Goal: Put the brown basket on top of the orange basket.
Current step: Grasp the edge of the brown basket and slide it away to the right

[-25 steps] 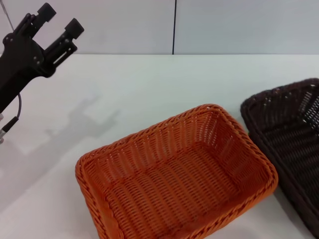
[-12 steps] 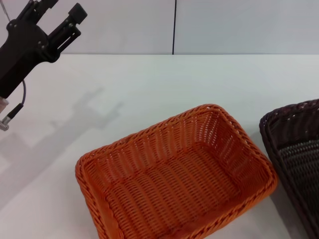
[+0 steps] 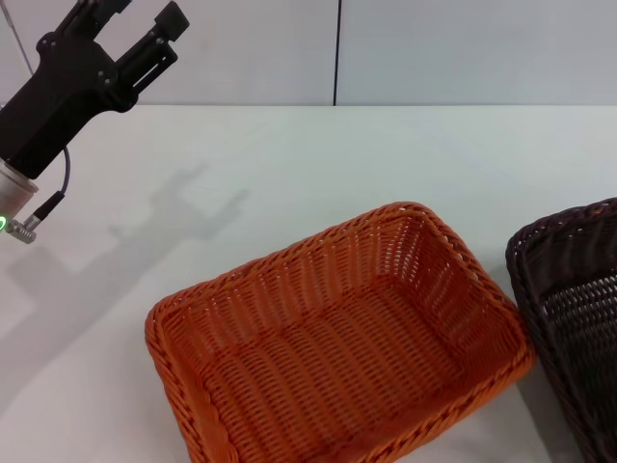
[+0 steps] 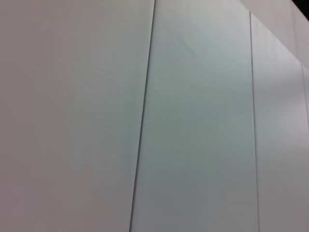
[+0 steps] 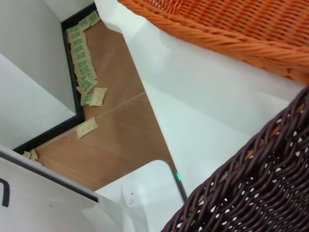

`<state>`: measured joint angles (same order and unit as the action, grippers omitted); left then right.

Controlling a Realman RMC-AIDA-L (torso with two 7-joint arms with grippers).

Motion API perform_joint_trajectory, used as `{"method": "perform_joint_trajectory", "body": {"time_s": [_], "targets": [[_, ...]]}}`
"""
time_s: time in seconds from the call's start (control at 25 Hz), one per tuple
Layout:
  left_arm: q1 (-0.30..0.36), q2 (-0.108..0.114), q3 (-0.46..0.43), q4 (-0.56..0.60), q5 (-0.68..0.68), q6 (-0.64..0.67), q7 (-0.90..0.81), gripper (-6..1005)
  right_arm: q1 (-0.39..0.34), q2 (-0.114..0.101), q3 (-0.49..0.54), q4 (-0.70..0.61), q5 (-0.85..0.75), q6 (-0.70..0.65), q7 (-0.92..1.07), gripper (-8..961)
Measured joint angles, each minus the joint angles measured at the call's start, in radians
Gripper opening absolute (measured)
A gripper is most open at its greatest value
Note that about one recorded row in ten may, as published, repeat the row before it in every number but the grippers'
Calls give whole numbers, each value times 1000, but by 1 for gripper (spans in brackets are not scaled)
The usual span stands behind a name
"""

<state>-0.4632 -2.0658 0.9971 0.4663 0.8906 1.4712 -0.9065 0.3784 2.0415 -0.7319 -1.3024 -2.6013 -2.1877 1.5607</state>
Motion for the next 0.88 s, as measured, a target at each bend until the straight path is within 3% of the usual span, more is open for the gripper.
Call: {"method": "perform_joint_trajectory", "body": {"time_s": [0.32, 0.68, 0.88], "targets": [[-1, 1, 1, -2, 1, -18, 10, 815, 17, -21, 90, -9, 9, 1, -21, 737], [-2, 3, 3, -10, 1, -26, 12, 815, 67, -63, 288, -12, 27, 12, -49, 737], [3, 3, 3, -11, 0, -26, 12, 815, 81, -65, 292, -7, 9, 21, -49, 737]]}}
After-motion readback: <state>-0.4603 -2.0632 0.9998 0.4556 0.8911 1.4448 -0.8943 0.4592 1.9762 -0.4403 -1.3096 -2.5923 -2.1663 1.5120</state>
